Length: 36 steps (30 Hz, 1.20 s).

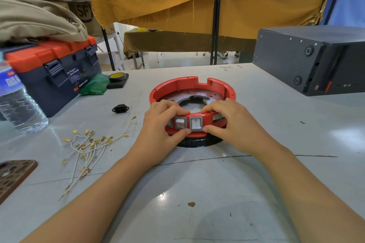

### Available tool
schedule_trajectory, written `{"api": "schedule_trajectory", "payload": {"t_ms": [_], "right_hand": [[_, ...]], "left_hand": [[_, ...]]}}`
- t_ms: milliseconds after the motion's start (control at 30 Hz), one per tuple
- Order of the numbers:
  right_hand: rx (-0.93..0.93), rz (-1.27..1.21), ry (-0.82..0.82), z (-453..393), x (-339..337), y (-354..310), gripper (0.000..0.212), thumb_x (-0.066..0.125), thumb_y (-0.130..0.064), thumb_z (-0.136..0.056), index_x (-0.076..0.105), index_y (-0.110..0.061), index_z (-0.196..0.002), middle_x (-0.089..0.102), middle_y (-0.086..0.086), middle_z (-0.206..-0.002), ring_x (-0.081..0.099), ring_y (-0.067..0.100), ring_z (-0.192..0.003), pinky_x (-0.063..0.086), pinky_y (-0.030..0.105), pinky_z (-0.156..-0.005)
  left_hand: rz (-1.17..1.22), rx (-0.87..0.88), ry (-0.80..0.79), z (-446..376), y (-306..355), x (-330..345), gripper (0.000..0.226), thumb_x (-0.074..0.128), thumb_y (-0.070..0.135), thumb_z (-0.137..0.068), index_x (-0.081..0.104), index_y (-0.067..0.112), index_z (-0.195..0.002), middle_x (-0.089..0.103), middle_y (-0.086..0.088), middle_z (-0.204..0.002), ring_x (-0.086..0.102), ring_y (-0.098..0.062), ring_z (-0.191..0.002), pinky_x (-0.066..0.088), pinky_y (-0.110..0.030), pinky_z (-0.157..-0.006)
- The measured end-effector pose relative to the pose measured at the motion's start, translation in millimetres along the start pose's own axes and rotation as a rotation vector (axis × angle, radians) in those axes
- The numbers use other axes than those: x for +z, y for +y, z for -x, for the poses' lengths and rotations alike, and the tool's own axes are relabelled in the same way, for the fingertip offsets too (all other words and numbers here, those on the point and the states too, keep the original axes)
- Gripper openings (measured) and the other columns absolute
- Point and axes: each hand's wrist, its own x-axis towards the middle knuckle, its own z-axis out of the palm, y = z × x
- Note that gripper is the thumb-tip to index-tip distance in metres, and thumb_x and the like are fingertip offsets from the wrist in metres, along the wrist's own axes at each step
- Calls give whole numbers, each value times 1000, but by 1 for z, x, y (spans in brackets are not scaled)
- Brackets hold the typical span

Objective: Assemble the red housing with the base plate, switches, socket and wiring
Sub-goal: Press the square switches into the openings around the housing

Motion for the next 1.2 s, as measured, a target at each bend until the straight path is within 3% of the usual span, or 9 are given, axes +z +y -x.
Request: {"api": "schedule_trajectory", "payload": {"t_ms": [267, 500, 867, 967, 1033, 1100, 1200], "right_hand": [[16, 12, -2, 1, 4, -3, 34, 70, -34, -79, 59, -23, -109, 57, -7, -102, 44, 12, -99, 34, 29, -95], [59, -46, 28, -1, 6, 0, 27, 73, -31, -77, 59, -27, -100, 54, -10, -94, 44, 12, -94, 33, 25, -82], [94, -94, -3, -2, 2, 1, 25, 73, -28, -78, 64, -25, -101, 53, -15, -88, 46, 11, -95, 33, 23, -81], [136, -217, -11, -1, -4, 1, 13, 69, -26, -81, 69, -28, -94, 57, -18, -87, 51, 6, -91, 39, 18, -79], [157, -344, 1, 0, -8, 0, 7, 66, -22, -84, 71, -28, -82, 65, -16, -82, 57, 0, -83, 42, 9, -74], [186, -429, 4, 2, -11, -1, 13, 64, -22, -86, 73, -23, -77, 71, -10, -79, 62, 2, -77, 47, 10, -68], [225, -561, 35, 3, -16, -2, 15, 61, -18, -89, 75, -18, -84, 74, -1, -80, 66, 8, -72, 50, 14, -58]], "left_hand": [[12, -29, 16, 0, 5, 2, 34, 76, 18, -75, 64, 19, -107, 54, 2, -107, 45, -14, -105, 39, -40, -95], [-4, -40, 26, -1, 5, 4, 32, 76, 19, -76, 65, 19, -106, 50, 3, -103, 46, -16, -103, 42, -40, -91], [7, -27, 16, -2, 3, 0, 27, 73, 21, -78, 67, 22, -104, 55, 5, -103, 47, -13, -102, 40, -43, -92], [71, -18, 4, 0, 3, -8, 25, 63, 29, -80, 70, 24, -103, 59, 13, -103, 51, -9, -104, 42, -37, -93], [162, -19, 58, 0, 3, -13, 24, 59, 27, -82, 71, 20, -100, 63, 10, -105, 56, -6, -102, 46, -24, -87], [214, -29, 170, -2, 1, -17, 20, 58, 21, -83, 71, 17, -97, 65, 7, -106, 58, -3, -100, 44, -11, -80], [165, -142, 254, -7, -10, -23, 18, 62, 17, -86, 69, 23, -101, 60, 11, -114, 52, -1, -110, 40, -15, -93]]}}
